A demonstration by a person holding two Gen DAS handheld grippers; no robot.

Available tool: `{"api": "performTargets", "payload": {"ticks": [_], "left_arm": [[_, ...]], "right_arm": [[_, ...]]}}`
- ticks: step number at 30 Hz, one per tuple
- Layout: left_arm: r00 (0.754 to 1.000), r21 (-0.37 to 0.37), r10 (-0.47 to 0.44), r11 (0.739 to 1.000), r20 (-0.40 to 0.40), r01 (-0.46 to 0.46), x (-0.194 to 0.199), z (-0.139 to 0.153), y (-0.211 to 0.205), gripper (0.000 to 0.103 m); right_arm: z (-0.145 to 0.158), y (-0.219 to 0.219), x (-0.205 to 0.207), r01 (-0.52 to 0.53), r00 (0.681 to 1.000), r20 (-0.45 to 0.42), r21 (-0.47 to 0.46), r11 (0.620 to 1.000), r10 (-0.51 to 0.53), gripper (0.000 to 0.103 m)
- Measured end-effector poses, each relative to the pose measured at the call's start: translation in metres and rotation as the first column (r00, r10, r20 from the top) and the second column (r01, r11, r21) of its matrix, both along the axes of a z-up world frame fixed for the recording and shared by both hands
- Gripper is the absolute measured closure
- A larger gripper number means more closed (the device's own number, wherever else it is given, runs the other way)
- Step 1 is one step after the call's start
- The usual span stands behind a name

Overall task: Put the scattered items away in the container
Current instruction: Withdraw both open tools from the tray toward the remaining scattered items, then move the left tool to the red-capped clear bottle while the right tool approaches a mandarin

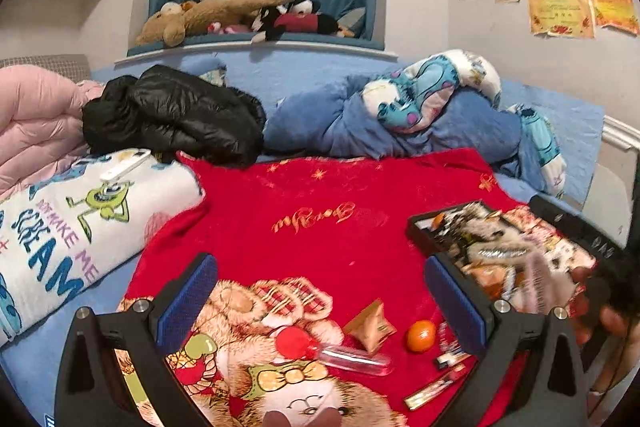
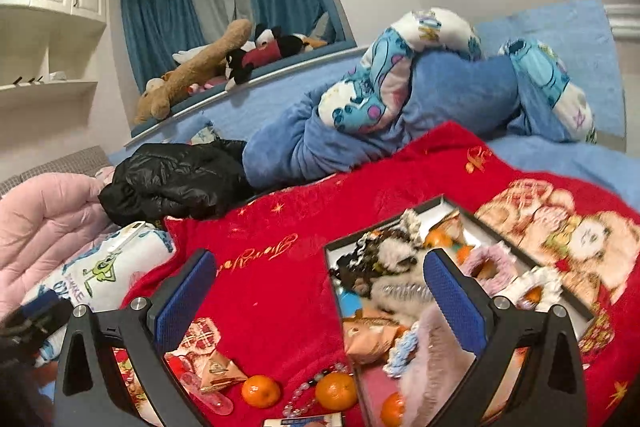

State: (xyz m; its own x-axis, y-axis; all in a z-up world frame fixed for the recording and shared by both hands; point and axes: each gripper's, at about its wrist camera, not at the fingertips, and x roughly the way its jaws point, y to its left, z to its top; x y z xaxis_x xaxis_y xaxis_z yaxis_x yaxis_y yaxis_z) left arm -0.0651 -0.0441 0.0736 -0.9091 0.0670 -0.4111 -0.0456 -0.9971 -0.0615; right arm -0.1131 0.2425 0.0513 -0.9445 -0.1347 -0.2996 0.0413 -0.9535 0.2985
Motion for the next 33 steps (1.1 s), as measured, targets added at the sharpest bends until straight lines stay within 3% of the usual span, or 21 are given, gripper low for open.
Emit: {"api": "performTargets", "payload": {"ticks": [10, 19, 23, 33], "left_arm": [[0.977, -0.030, -0.010, 0.999, 0.215, 0.017, -0.041, -0.080, 0.020, 0.000], [0.947, -0.012, -0.031, 0.999, 0.321, 0.037, -0.065, -0.114, 0.044, 0.000], [0.922, -0.070, 0.017, 0.998, 0.386, 0.011, -0.077, -0.134, 0.049, 0.000], [0.912, 0.084, -0.022, 0.996, 0.409, -0.014, -0.081, -0.147, 0.026, 0.005]], "right_arm": [[-0.011, -0.022, -0.006, -0.046, 0.999, 0.022, 0.020, 0.999, 0.046, 0.000], [-0.021, -0.030, -0.013, -0.066, 0.995, 0.073, 0.027, 0.997, 0.064, 0.000], [-0.021, -0.028, -0.011, -0.066, 0.995, 0.072, 0.031, 0.997, 0.064, 0.000], [-0.024, -0.027, -0.013, -0.087, 0.991, 0.104, 0.025, 0.996, 0.084, 0.000]]}}
